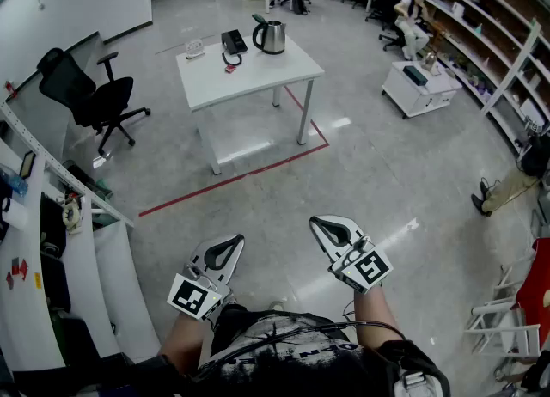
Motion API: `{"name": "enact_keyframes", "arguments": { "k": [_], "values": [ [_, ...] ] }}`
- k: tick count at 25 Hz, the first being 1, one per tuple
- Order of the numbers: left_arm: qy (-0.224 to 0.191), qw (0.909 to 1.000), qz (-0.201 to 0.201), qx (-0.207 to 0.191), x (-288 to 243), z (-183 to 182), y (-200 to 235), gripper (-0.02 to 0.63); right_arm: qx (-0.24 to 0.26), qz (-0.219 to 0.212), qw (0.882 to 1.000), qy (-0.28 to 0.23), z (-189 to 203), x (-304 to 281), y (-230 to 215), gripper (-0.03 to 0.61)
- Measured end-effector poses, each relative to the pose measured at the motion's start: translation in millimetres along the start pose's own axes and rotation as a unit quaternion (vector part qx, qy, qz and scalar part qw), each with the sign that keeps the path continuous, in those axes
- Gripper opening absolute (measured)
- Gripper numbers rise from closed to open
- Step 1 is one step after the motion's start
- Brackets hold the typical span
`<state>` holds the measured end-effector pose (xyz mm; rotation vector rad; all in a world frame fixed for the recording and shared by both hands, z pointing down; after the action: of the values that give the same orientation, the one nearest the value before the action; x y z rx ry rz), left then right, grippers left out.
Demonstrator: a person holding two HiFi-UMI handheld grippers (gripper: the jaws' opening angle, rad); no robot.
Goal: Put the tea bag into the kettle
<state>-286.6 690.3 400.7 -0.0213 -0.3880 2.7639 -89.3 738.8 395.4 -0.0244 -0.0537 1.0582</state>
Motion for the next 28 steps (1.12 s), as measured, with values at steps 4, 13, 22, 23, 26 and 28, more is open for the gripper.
{"name": "enact_keyframes", "arguments": {
  "k": [4,13,22,23,26,28],
  "values": [
    [0.004,1.0000,-0.004,-0.003,-2.8,-0.4,-1.6,0.011,0.005,-0.005,1.000,-0.004,-3.2,2.4,-1.8,0.009],
    [0.008,0.9998,-0.015,-0.011,-6.6,-0.7,-0.3,0.011,-0.006,-0.029,0.999,-0.018,-6.0,2.3,-1.3,0.009],
    [0.013,0.9997,-0.014,-0.012,-14.2,-5.3,-2.0,0.011,-0.015,-0.034,0.999,-0.025,-12.1,7.7,-8.9,0.009],
    [0.013,0.9997,-0.012,-0.015,-16.0,-7.0,-3.7,0.011,-0.014,-0.033,0.999,-0.025,-12.5,9.4,-9.9,0.009],
    [0.009,0.9994,0.007,-0.032,-22.3,-11.3,-11.6,0.011,-0.016,-0.031,0.999,-0.026,-10.7,9.9,-12.9,0.009],
    [0.013,0.9995,0.016,-0.024,-26.1,-7.3,-10.4,0.011,-0.019,-0.033,0.999,-0.026,-9.1,6.9,-14.4,0.009]
  ]
}}
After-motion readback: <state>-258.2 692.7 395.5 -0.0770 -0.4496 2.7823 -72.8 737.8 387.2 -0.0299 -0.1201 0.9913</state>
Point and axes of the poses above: the fingertips, and each gripper's own axes: x backward along the fingers, y to its left, z out of its underside, the point moved 4 cm from there along x, backward along the fingers, and after that the axes turned 11 degrees about -x, right-handed, at the moved point
